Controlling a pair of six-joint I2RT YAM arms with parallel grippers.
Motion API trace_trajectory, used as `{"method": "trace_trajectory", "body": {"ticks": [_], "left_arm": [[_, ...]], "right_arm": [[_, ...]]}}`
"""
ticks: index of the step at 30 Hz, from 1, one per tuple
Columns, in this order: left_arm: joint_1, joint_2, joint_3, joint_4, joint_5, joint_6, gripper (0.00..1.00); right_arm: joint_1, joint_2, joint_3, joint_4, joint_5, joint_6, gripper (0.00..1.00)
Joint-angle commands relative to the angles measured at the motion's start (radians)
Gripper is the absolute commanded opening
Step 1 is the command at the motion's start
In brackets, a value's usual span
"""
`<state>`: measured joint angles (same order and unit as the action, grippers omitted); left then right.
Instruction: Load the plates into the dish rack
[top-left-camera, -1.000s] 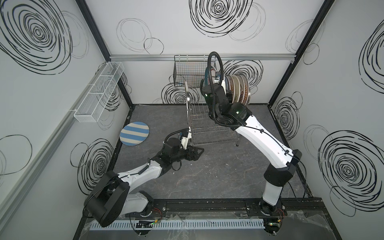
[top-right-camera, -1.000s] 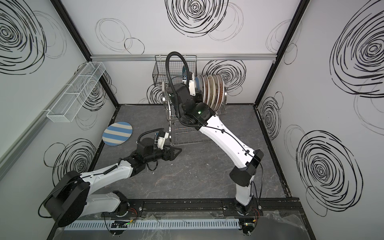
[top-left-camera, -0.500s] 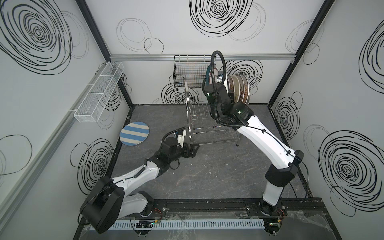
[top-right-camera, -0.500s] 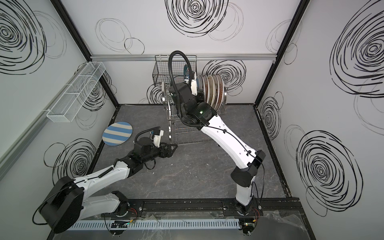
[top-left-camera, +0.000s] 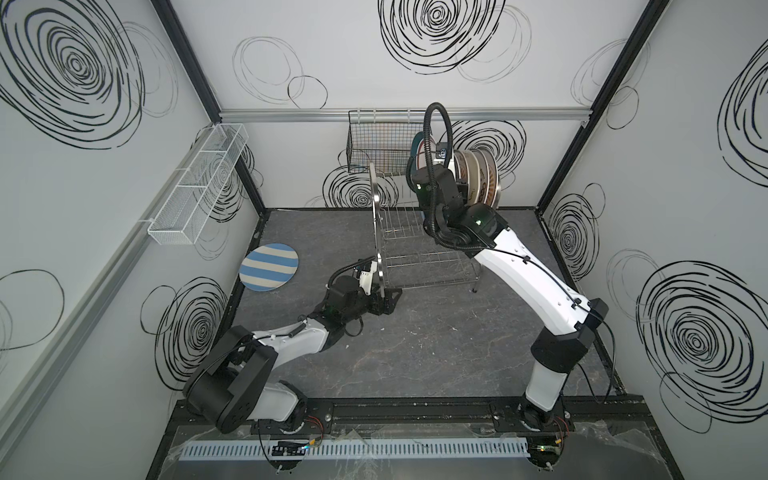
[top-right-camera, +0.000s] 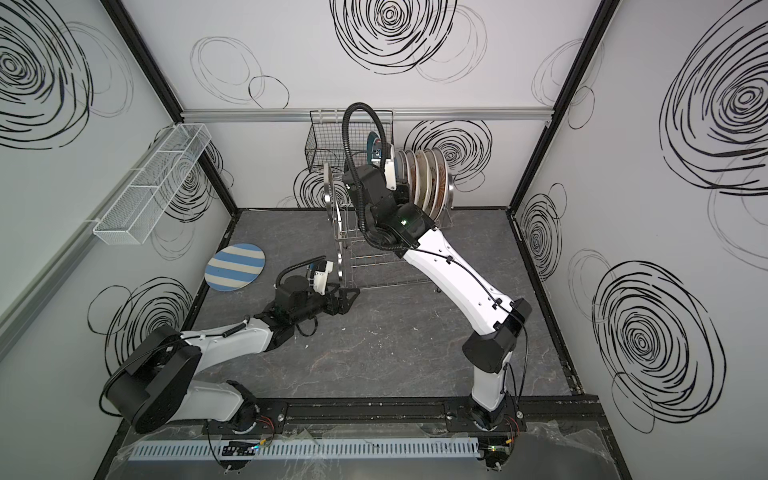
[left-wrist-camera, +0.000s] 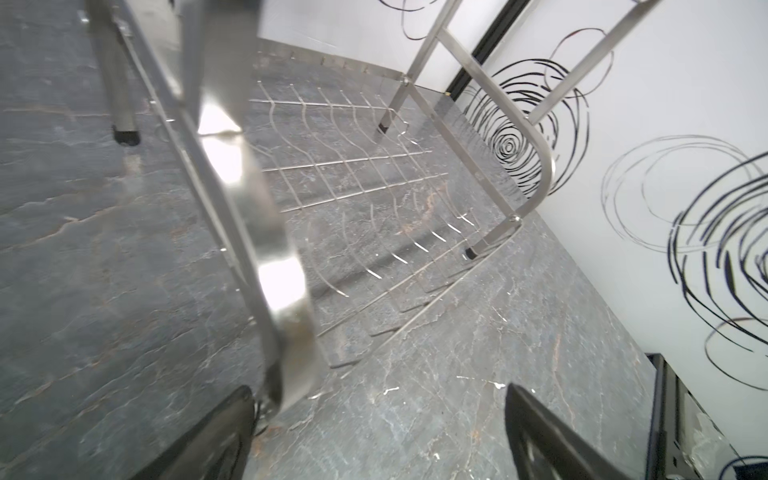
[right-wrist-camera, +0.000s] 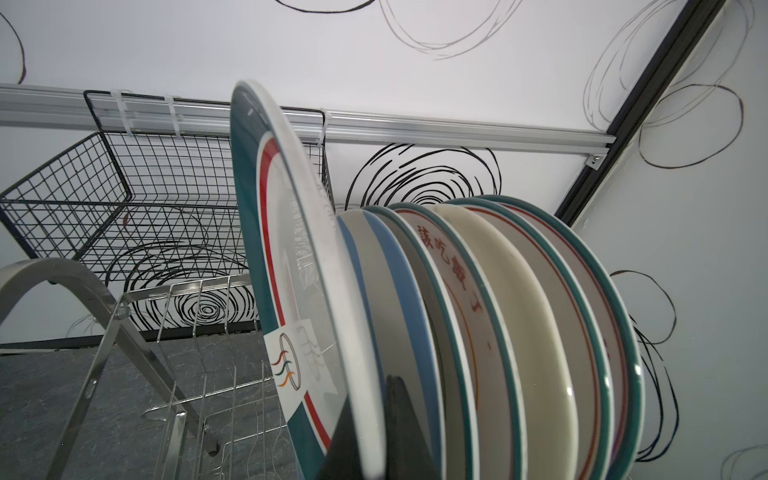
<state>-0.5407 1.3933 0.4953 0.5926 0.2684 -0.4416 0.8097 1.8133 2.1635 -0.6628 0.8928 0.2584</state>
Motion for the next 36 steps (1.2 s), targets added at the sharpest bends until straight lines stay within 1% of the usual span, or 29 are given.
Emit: {"method": "trace_trajectory", "body": {"ticks": [1, 7, 11, 14, 19, 27, 31, 32, 36], "left_arm": [[-0.043, -0.003, -0.001, 0.104, 0.067, 0.049, 0.96], [-0.117, -0.006, -0.001, 0.099, 0.068, 0.055, 0.96], [-0.131, -0.002, -0.004, 0.077, 0.051, 0.060, 0.96], [-0.124, -0.011, -0.004, 0.034, 0.020, 0.065, 0.96], [-0.099, -0.041, -0.012, -0.037, 0.000, 0.071, 0.96], [-0.040, -0.101, -0.002, -0.155, -0.012, 0.039, 0.96], [-0.021, -0.127, 0.014, -0.223, -0.016, 0.017, 0.96], [-0.018, -0.132, 0.015, -0.230, -0.010, -0.006, 0.96], [-0.013, -0.149, 0.017, -0.257, -0.010, -0.015, 0.96]], "right_arm": [[-0.006, -0.057, -0.009, 0.060, 0.021, 0.019, 0.00], [-0.006, -0.052, 0.004, 0.045, 0.049, 0.018, 0.00], [-0.007, -0.062, 0.001, 0.036, 0.083, 0.015, 0.00], [-0.009, -0.072, -0.004, 0.025, 0.096, 0.016, 0.00], [-0.007, -0.100, -0.020, 0.014, 0.108, 0.013, 0.00], [-0.006, -0.131, -0.101, 0.044, 0.019, 0.029, 0.00], [-0.006, -0.127, -0.109, 0.029, 0.018, 0.044, 0.00], [-0.006, -0.132, -0.116, 0.035, 0.015, 0.045, 0.00], [-0.007, -0.150, -0.161, 0.057, 0.005, 0.052, 0.00]]}}
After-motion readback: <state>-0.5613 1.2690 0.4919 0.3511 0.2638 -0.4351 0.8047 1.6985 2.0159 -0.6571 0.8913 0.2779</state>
